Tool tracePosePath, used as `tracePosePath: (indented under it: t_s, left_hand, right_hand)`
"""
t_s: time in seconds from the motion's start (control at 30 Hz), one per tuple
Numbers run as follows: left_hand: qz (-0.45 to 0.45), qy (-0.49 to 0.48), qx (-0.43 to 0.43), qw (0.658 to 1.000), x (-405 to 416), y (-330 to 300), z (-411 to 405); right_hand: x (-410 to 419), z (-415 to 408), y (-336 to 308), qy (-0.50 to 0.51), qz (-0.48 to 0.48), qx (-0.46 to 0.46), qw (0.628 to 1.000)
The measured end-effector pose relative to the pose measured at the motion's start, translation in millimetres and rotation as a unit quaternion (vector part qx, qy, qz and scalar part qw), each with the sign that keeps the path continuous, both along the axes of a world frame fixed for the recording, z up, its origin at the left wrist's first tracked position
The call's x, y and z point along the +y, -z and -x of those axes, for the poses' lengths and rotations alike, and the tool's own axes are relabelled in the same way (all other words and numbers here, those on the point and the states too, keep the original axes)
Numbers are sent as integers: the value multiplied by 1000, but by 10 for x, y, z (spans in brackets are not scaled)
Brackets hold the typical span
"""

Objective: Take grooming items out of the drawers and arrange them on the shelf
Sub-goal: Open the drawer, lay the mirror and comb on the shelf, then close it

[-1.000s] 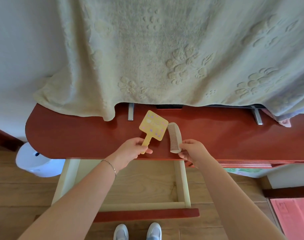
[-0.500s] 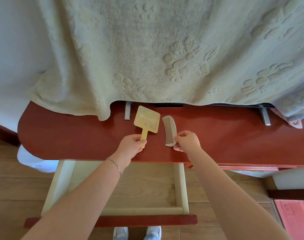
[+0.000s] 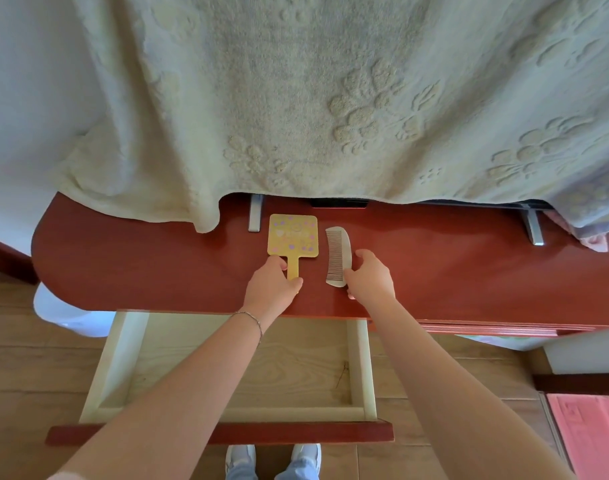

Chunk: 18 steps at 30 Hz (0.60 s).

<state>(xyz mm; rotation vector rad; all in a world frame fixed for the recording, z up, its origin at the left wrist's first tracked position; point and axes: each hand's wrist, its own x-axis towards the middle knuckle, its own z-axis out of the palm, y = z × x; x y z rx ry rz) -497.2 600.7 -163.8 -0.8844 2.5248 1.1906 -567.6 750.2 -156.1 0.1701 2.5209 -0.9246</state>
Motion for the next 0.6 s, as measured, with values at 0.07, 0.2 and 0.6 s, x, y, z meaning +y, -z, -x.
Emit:
tracePosePath:
  t_s: [0.07,0.2,0.6]
  left_hand:
    - [4,-1,-3,1000,0,-8,10]
    - [17,3,-5,1000,8,-48,18]
    - [125,140,184,965,-210,52,-568]
  right_hand:
    - [16,-37,2,12,10,-2,1000]
    - [87,-146,16,30,22,-7,999]
    - [9,-1127,113,-355,-74,254,897]
